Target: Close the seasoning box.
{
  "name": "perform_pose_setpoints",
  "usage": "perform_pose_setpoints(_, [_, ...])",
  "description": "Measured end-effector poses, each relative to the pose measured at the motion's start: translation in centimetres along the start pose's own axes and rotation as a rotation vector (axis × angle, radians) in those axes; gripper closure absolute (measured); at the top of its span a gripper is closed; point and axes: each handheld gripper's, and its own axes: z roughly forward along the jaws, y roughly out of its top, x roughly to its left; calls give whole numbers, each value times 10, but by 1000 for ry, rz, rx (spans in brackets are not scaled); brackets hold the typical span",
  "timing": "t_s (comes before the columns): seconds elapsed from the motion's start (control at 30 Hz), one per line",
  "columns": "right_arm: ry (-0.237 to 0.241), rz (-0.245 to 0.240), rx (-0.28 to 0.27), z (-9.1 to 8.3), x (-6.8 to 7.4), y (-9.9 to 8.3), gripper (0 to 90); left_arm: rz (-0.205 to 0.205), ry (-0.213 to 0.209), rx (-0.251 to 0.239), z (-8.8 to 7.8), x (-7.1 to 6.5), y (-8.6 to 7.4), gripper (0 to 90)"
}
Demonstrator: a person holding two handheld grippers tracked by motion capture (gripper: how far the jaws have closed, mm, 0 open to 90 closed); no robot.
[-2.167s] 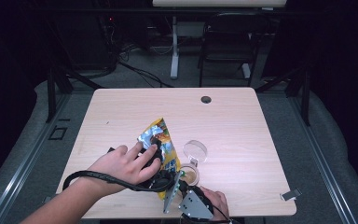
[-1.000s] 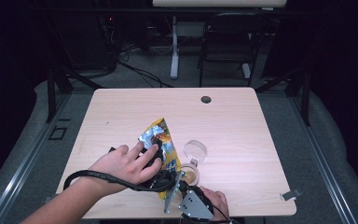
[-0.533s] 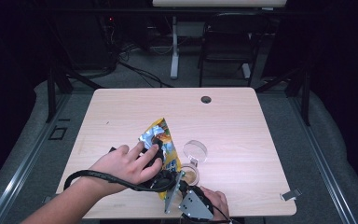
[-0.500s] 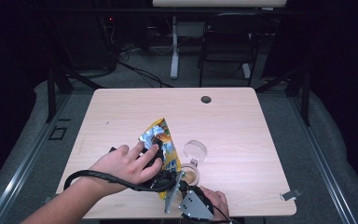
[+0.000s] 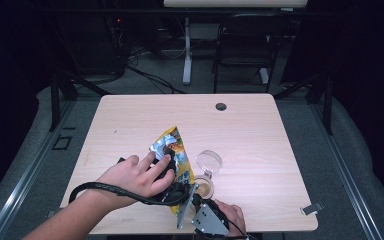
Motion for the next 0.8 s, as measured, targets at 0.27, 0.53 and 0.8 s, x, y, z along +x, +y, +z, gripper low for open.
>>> perform_pose_setpoints(0.27, [0, 0, 0, 0, 0, 0, 888, 6, 3, 0, -1, 1, 0, 827])
perform_pose_setpoints(0.53, [1, -1, 1, 0, 0, 0, 887, 6, 2, -1, 0, 1, 0, 827])
perform_pose_setpoints(0.8, [3, 0, 2, 0, 0, 0, 887, 0, -1, -3, -1, 1, 1, 827])
